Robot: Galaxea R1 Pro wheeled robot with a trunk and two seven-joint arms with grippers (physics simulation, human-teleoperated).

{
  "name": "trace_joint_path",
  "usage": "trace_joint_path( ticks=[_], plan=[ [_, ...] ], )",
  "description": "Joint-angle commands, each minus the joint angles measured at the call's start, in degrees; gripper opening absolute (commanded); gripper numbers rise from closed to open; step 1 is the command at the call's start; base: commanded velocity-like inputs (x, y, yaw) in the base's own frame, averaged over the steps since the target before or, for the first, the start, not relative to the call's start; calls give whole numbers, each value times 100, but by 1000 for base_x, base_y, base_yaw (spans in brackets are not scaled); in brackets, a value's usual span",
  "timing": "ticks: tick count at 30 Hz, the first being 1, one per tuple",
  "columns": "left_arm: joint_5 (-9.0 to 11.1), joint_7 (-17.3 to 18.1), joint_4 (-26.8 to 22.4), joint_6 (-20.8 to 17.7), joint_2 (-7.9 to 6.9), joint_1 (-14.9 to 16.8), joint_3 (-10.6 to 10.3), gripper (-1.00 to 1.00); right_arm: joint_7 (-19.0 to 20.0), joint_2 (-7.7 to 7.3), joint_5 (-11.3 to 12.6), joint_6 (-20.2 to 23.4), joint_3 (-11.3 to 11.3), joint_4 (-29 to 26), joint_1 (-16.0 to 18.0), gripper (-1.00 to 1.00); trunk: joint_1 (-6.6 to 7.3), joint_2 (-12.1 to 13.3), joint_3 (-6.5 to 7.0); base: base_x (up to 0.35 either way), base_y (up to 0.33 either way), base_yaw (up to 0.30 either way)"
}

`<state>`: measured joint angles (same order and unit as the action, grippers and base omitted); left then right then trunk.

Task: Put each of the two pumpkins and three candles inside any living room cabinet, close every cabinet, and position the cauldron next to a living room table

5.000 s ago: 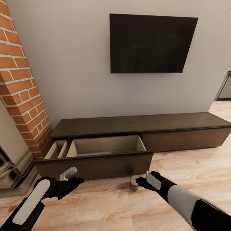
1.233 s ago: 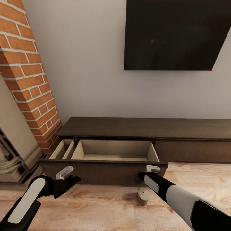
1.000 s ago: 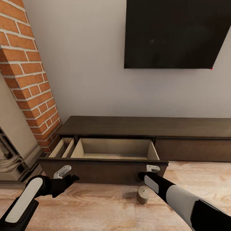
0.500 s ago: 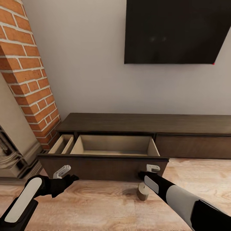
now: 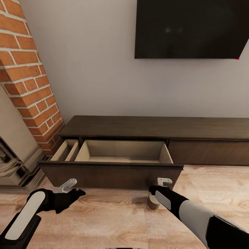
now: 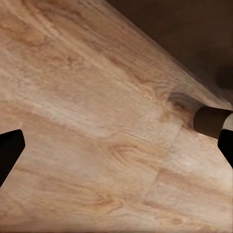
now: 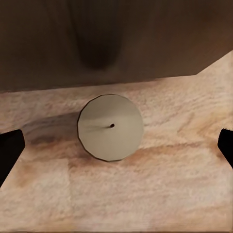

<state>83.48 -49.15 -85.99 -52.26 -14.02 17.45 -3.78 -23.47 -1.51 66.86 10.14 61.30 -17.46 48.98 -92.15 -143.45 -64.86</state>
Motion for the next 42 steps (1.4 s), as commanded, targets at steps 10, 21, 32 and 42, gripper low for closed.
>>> trace_joint_path(
  ticks=[10,21,32,42],
  plan=[
    [63,-60,-6,-3,-4,4,-8,100,-44,-7,12,-17,48,-22,1,100,-24,-16,-228,0,0,0],
    [65,-60,-16,-9,-8,4,55,100,-38,-20,8,-534,49,-24,4,100,-53,-31,-471,0,0,0],
    [1633,-54,-350,-427,-434,-26,495,100,0,-16,29,-584,31,-20,4,100,-81,-46,-715,0,0,0],
    [4420,177,-385,-483,-1257,-40,549,100,2,-17,29,-617,25,-28,5,100,-104,-58,-914,0,0,0]
  ],
)
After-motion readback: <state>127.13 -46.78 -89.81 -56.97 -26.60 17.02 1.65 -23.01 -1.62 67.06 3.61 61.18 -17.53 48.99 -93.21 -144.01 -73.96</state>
